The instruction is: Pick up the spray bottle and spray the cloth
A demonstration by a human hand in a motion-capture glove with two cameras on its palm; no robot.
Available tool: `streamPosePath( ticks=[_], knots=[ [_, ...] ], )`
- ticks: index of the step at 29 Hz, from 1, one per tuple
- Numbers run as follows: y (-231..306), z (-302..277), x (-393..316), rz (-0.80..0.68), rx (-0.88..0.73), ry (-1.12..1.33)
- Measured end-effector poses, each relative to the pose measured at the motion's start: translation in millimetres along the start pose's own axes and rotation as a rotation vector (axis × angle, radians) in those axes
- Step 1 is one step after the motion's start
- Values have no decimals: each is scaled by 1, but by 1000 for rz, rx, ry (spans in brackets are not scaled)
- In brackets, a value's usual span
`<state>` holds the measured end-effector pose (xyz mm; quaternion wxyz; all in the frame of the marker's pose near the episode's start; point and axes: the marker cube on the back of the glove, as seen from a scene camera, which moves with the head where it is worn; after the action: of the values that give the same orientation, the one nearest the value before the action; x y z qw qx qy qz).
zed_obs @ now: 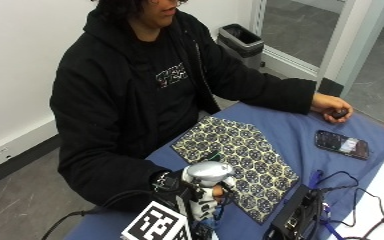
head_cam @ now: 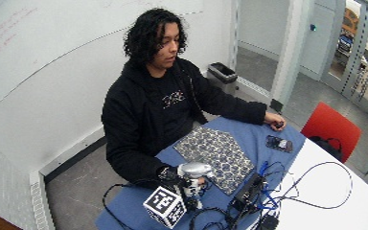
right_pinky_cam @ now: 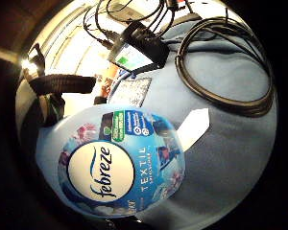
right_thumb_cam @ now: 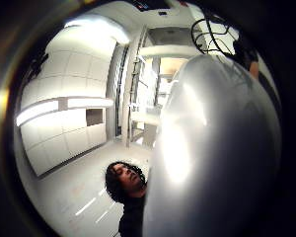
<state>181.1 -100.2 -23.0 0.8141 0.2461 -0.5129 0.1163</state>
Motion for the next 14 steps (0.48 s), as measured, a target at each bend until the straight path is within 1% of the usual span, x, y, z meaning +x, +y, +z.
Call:
streamPosePath(
  ticks=[6,14],
  knots=[
    [1,1,3,-47,104,35],
    [2,0,5,-71,126,35]
  ],
)
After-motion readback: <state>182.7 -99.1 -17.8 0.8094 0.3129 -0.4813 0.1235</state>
